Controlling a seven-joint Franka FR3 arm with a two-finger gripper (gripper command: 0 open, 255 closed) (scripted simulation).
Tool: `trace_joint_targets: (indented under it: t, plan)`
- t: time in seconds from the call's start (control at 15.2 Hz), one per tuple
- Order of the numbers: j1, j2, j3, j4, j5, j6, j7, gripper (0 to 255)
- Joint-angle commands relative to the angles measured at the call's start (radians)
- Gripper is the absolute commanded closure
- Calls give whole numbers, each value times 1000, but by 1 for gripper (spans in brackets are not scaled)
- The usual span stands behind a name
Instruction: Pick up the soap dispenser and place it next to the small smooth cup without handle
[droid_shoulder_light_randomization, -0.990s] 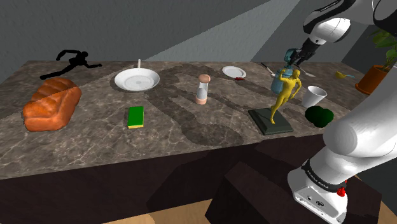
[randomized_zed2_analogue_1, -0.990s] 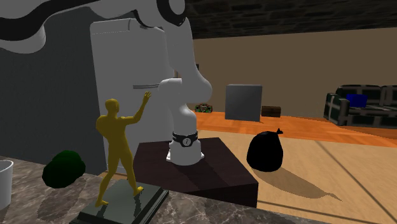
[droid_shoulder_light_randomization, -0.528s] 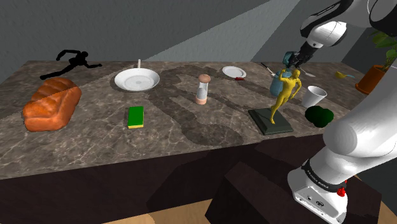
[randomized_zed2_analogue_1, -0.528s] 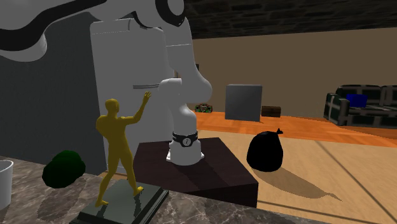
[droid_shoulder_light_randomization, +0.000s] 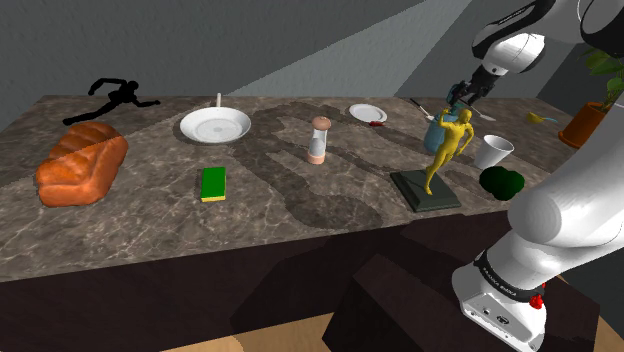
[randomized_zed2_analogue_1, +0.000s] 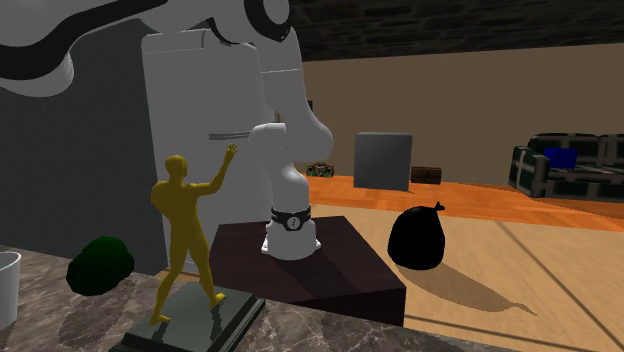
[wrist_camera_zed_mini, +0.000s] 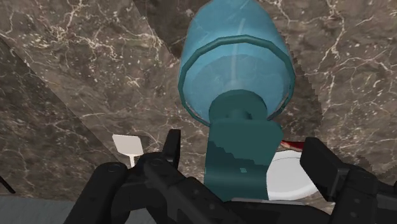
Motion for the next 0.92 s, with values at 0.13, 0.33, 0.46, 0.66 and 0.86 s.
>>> trace_joint_targets:
  t: [0.13,0.33,0.46,0.66,0.86]
  plan:
    - [2,-25,-5,1,-16,-23,10,0]
    - [6,-90,-17,11,-58,-92,37,0]
    - [5,-91,-16,10,-58,-92,37,0]
    - [5,-90,-16,11,-58,-92,37,0]
    - [5,-90,-16,11,-58,-92,37,0]
